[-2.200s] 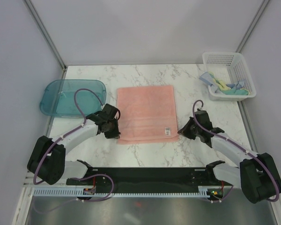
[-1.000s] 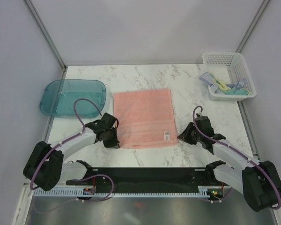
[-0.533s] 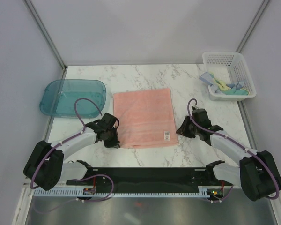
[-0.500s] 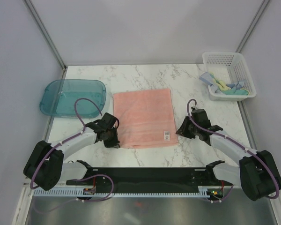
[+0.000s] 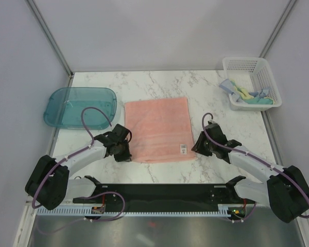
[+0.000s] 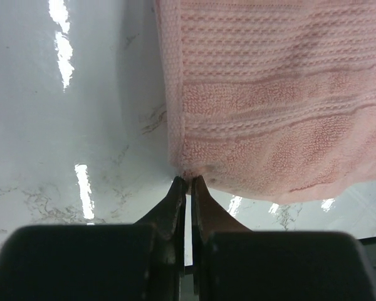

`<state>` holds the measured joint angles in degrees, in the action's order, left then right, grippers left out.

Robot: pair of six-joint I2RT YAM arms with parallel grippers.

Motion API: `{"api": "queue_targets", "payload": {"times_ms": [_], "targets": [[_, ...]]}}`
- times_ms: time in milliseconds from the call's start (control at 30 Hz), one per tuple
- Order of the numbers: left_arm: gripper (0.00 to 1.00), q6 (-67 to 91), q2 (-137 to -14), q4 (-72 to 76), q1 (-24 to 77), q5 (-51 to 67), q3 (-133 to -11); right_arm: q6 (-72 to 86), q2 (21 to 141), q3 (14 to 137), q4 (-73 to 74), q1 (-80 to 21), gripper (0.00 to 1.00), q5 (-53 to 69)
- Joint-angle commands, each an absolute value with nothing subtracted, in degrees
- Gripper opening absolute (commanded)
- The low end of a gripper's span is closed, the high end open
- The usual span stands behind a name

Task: Fold and stack the towels
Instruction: Fold the towel

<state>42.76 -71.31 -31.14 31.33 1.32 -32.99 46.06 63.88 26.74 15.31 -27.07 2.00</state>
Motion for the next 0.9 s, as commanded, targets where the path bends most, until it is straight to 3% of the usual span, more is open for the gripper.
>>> {"api": "queue_targets", "payload": {"times_ms": [0, 233, 300, 333, 467, 500, 533, 633, 733, 867], "targets": [[0.02, 45.70, -69.70, -33.04, 31.99, -5.71, -31.64, 47.37, 66.09, 25.40, 15.65, -27.25, 0.32, -3.16], [0.05, 47.28, -68.73, -36.56, 33.84, -8.00, -32.17, 46.41, 64.43, 23.38, 18.71, -27.25, 0.28, -7.72], [0.14, 47.81, -68.99, -36.82, 34.27, -6.77, -32.25, 45.88, 63.20, 23.38, 20.29, -27.25, 0.27, -8.79], [0.24, 47.99, -68.99, -36.91, 34.45, -4.77, -32.34, 45.88, 62.67, 23.29, 20.39, -27.25, 0.27, -8.79], [0.42, 49.30, -64.10, -38.93, 35.59, -2.03, -33.92, 45.09, 60.47, 24.51, 21.35, -27.25, 0.27, -6.95], [0.52, 49.57, -62.77, -39.63, 35.60, -2.37, -35.67, 44.65, 59.51, 25.22, 21.71, -27.25, 0.28, -6.68], [0.55, 49.40, -61.80, -41.90, 35.60, -3.94, -37.08, 43.87, 59.07, 26.01, 22.06, -27.16, 0.28, -6.16], [0.60, 47.20, -60.90, -44.12, 35.16, -7.54, -44.89, 41.32, 58.36, 30.66, 22.50, -27.25, 0.36, -5.36], [0.61, 42.20, -65.64, -43.25, 31.22, -9.48, -54.20, 32.91, 61.77, 39.86, 20.14, -26.72, 0.57, -4.58], [0.64, 31.84, -75.83, -40.97, 26.91, -12.56, -66.86, 23.58, 73.96, 51.72, 17.23, -24.97, 0.70, 1.57]]}}
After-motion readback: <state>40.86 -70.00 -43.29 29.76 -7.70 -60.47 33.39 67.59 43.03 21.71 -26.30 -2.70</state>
